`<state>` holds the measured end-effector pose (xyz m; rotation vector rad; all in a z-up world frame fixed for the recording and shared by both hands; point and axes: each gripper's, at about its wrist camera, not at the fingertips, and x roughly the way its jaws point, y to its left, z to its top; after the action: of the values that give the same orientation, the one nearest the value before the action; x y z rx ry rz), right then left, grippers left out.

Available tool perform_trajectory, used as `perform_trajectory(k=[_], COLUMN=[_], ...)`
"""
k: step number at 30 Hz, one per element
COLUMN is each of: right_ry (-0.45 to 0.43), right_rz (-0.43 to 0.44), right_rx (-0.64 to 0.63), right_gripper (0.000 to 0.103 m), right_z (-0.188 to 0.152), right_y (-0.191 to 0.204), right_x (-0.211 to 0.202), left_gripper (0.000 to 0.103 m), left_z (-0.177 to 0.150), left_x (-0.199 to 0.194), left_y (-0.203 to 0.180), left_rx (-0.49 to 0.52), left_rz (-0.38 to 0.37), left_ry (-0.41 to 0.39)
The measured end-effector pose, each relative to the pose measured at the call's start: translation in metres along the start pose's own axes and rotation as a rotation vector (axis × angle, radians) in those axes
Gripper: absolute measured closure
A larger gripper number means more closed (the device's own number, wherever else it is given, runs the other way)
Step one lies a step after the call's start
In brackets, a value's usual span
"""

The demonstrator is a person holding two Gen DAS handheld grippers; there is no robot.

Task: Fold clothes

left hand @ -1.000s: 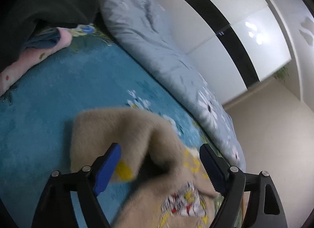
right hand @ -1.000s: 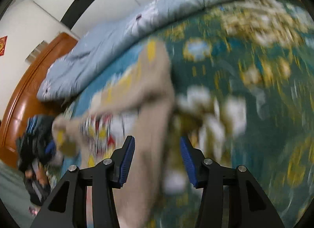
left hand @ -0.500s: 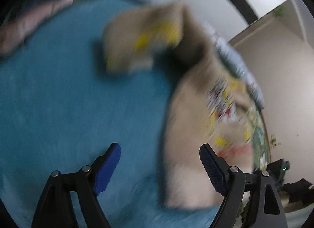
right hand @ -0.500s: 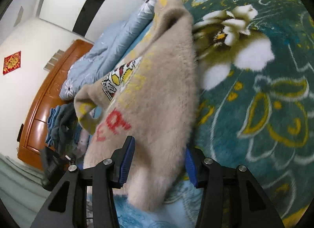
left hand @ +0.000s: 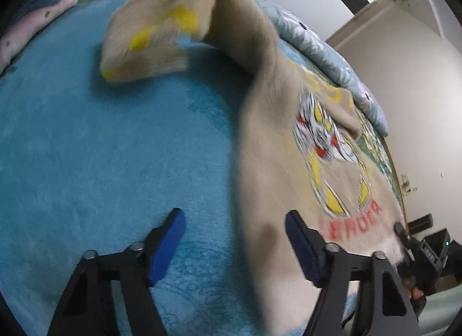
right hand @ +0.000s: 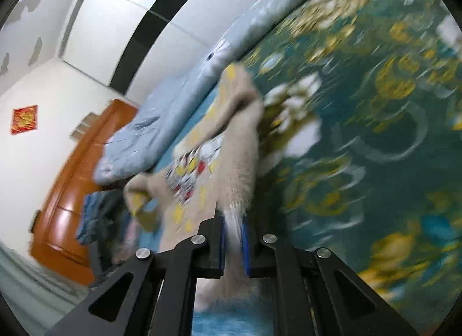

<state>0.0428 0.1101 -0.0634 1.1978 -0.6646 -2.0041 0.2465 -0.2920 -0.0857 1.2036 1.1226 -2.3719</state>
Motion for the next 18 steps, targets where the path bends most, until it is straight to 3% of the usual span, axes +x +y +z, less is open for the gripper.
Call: perform_trajectory(k=[5,11,15,17,18], right_ry=[0.03,0.027,0.038,0.039,0.037], right_rz=[-0.047,-0.056,-0.066,-0.055,-0.054], right_rx=[0.036,0.061,0.067,0.086,0.09], right_gripper=[0.094,0.094,0.093,0.093,0.093], right_z=[-0.009,-0.012,-0.015,-0.015,-0.016], right_y=[-0.014,-0.016,-0.019,-0.022,-0.022], right_x=[0.007,0.008,0.007,0.005,0.003], left_gripper=[0.037,0.039,0.058,0.078,0.081], left_z=[-0.002,0.0,-0.006,-0.01,-0.011], left_x=[-0.002,0.006,0.011,0.014,0.014], left_y=[0.001,-0.014,-0.023,-0.025,-0.025], left_rx=[-0.012,0.049,0.081,0.08,0.079], left_rz=[-0.021,-0.007,-0.023,-0.043,-0.054], left_ry=[0.007,0.036,0.08,0.099,0.104])
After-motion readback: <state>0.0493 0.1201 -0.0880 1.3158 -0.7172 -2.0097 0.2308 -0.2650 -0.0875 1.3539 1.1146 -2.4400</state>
